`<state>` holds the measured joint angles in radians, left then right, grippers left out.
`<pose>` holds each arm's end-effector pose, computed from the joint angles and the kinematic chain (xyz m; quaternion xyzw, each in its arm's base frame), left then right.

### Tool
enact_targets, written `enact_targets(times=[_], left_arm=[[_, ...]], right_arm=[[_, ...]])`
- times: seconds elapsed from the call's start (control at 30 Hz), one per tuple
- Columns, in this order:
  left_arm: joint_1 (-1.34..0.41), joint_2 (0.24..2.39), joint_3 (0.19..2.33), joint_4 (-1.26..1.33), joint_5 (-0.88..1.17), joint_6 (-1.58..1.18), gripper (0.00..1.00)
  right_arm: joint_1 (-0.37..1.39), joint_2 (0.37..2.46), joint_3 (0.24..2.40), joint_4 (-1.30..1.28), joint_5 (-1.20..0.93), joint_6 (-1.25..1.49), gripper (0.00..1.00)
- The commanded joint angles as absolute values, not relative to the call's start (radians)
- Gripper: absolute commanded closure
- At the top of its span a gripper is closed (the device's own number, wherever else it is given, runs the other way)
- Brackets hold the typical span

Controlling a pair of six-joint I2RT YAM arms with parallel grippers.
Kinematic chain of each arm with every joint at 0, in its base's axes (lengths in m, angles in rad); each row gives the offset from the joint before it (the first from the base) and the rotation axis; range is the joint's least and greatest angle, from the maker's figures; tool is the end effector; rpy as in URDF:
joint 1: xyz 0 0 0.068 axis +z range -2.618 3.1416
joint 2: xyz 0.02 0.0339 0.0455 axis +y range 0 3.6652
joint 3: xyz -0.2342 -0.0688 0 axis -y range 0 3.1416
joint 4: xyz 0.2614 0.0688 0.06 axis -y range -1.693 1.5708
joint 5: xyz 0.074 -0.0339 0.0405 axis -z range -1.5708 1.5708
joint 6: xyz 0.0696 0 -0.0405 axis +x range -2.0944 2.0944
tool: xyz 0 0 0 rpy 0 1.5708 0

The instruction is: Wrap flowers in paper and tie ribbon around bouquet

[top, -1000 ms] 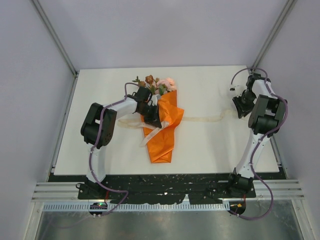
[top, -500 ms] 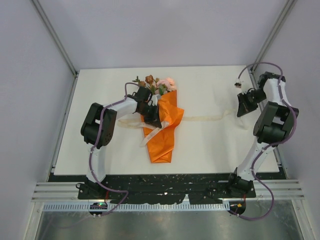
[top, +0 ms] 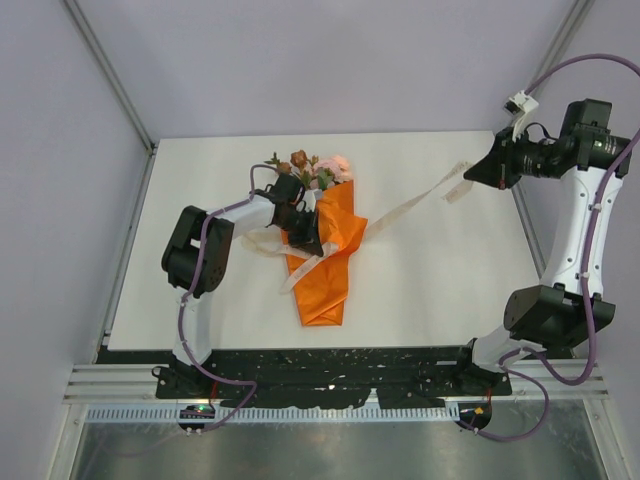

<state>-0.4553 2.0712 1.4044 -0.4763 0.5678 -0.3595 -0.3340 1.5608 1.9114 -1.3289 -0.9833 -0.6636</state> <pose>0.3697 -0.2227 0.0837 0.1043 0.9342 -0.3320 0.0786 0.3075 -0.0454 0.4004 -0.2743 0.8091 0.2734 0.4420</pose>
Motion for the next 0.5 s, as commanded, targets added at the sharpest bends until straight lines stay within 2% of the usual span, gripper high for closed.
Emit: enact_targets(times=[0.0, 0.27, 0.47], left_arm=[[-0.454, 2.071, 1.422, -0.469, 0.518, -0.337, 1.0], [-0.454, 2.072, 1.422, -0.469, 0.52, -0.339, 1.0], [-0.457, 2.033, 1.414, -0.451, 0.531, -0.341, 1.0]], right_arm=[[-0.334, 1.519, 1.936, -1.304, -1.1, -0.503, 0.95], [-0.339, 1.468, 1.97, -1.149, -1.189, -0.31, 0.95], [-0.273, 1.378, 1.809, -0.758, -1.252, 0.03, 0.95]])
